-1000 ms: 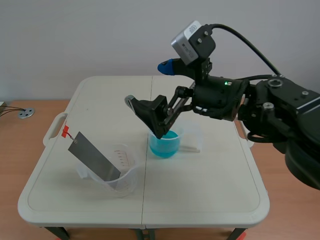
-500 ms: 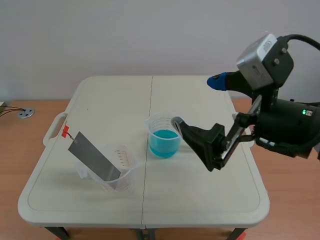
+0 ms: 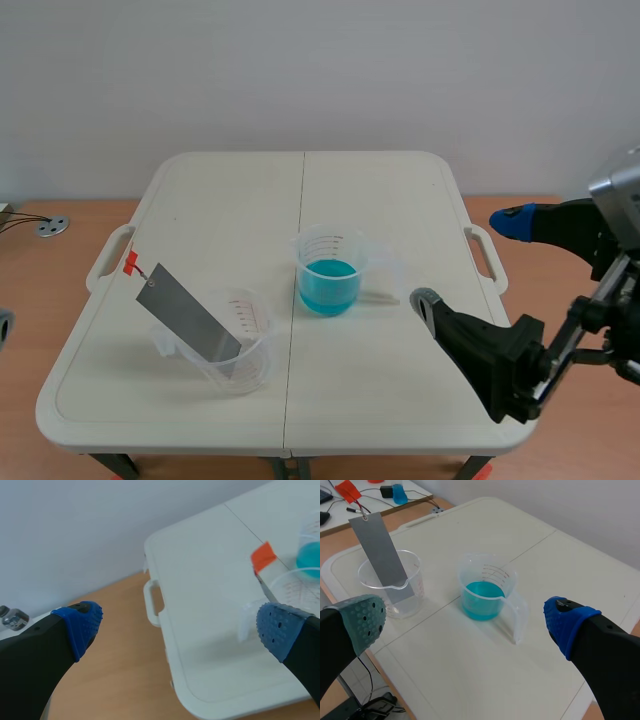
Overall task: Hold the metal plate by the orange handle, dip it into the blue solution, take it out and point at it, then put the plate back in the beaker on the left.
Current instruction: 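Return to the home posture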
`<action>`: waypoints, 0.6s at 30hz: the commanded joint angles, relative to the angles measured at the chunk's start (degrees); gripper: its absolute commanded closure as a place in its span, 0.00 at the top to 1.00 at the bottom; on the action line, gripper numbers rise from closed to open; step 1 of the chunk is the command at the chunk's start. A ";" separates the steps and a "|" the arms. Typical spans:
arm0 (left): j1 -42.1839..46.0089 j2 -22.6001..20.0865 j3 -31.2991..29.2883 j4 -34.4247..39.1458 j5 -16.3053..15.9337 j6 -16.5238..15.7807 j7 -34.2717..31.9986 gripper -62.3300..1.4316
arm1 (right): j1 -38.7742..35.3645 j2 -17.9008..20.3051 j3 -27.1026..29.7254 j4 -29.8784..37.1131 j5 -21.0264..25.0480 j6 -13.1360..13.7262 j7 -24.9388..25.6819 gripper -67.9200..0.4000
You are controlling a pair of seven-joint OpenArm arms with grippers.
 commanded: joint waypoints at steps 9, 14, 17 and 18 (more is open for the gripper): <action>4.33 2.58 2.51 0.39 2.16 0.28 -4.39 1.00 | -9.18 0.57 5.62 2.21 3.39 -2.14 5.16 0.98; 4.35 6.38 2.86 0.39 4.79 -0.09 -4.70 1.00 | -11.96 0.57 7.15 2.45 3.39 -2.78 6.73 0.98; 4.35 7.15 2.86 0.39 5.46 -1.22 -4.76 1.00 | -12.11 0.57 7.26 2.45 3.39 -2.97 6.75 0.98; 4.35 7.15 2.86 0.39 5.46 -1.57 -4.59 1.00 | -12.11 0.57 7.26 2.45 3.39 -2.97 6.71 0.98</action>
